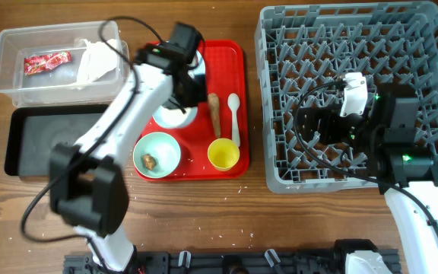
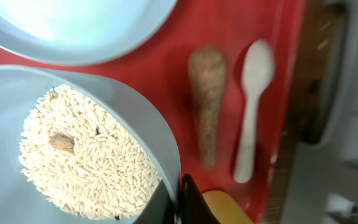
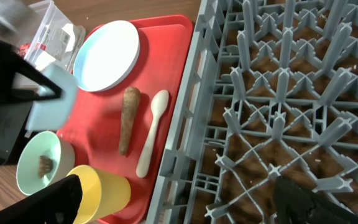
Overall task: Sort waste into correct bins and load items into the dishwasher rack
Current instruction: 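Tip the rice bowl over the black tray with the left gripper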
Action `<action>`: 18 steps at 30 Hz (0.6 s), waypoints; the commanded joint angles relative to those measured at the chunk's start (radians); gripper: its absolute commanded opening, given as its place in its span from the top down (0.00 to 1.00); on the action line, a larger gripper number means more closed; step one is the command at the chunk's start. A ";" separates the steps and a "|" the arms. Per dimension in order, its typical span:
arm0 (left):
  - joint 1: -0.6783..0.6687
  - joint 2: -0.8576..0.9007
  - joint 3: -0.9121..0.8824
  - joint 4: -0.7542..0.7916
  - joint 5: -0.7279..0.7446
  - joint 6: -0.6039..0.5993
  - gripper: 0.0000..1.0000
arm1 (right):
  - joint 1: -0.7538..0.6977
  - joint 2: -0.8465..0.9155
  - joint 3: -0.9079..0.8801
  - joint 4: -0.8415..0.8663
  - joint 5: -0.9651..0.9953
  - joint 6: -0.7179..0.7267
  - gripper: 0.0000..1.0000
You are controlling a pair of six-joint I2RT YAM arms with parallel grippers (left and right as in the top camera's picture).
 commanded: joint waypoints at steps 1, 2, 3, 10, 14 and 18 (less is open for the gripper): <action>0.095 -0.117 0.031 -0.031 0.059 0.002 0.96 | 0.000 0.007 0.016 0.013 0.010 0.007 0.00; 0.138 -0.128 0.031 -0.062 0.082 0.002 0.96 | 0.000 0.007 0.016 0.015 0.010 0.006 0.00; 0.183 -0.130 0.031 -0.103 0.106 0.006 0.96 | 0.000 0.007 0.016 0.015 0.010 0.006 0.00; 0.568 -0.130 -0.019 -0.246 0.338 0.277 0.96 | 0.000 0.007 0.016 0.013 0.009 0.014 0.00; 0.732 -0.130 -0.171 -0.135 0.495 0.318 0.96 | 0.000 0.007 0.016 0.006 0.009 0.014 0.00; 0.842 -0.130 -0.329 -0.034 0.649 0.396 0.96 | 0.000 0.007 0.016 0.006 0.009 0.014 0.00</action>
